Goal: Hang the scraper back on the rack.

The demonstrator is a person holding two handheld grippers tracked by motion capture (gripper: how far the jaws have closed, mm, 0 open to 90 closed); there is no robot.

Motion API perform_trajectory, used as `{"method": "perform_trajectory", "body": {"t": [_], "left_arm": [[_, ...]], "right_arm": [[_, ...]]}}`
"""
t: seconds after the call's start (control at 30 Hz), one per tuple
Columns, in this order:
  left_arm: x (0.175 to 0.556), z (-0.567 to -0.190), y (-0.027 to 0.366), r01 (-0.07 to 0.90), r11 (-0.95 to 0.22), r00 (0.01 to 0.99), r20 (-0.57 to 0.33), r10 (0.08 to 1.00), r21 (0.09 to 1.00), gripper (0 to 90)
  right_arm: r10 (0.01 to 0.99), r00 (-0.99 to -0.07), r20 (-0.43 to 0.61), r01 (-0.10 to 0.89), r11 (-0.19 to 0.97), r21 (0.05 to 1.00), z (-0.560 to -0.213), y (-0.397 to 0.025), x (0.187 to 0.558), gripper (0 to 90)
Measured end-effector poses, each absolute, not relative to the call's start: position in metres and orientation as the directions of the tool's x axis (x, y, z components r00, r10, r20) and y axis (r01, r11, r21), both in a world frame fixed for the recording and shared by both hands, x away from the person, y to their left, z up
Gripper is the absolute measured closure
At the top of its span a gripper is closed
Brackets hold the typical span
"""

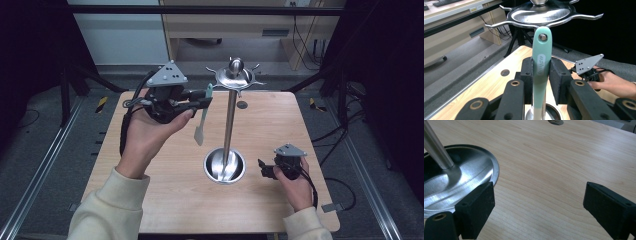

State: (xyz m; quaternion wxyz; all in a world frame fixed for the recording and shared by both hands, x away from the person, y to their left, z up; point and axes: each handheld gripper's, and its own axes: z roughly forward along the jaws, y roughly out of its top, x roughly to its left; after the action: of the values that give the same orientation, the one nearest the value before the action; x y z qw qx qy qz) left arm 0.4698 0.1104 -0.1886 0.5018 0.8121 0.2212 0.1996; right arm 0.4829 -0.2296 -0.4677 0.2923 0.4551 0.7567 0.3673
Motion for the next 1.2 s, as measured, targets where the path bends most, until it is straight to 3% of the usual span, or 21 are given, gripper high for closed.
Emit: {"method": "perform_trajectory", "body": {"t": [1.2], "left_arm": [[0.477, -0.195, 0.096, 0.161, -0.369, 0.82, 0.084, 0.566, 0.916, 73.6]], "right_arm": [[0.907, -0.409, -0.102, 0.475, 0.307, 0.825, -0.467, -0.231, 0.483, 10.4]]}}
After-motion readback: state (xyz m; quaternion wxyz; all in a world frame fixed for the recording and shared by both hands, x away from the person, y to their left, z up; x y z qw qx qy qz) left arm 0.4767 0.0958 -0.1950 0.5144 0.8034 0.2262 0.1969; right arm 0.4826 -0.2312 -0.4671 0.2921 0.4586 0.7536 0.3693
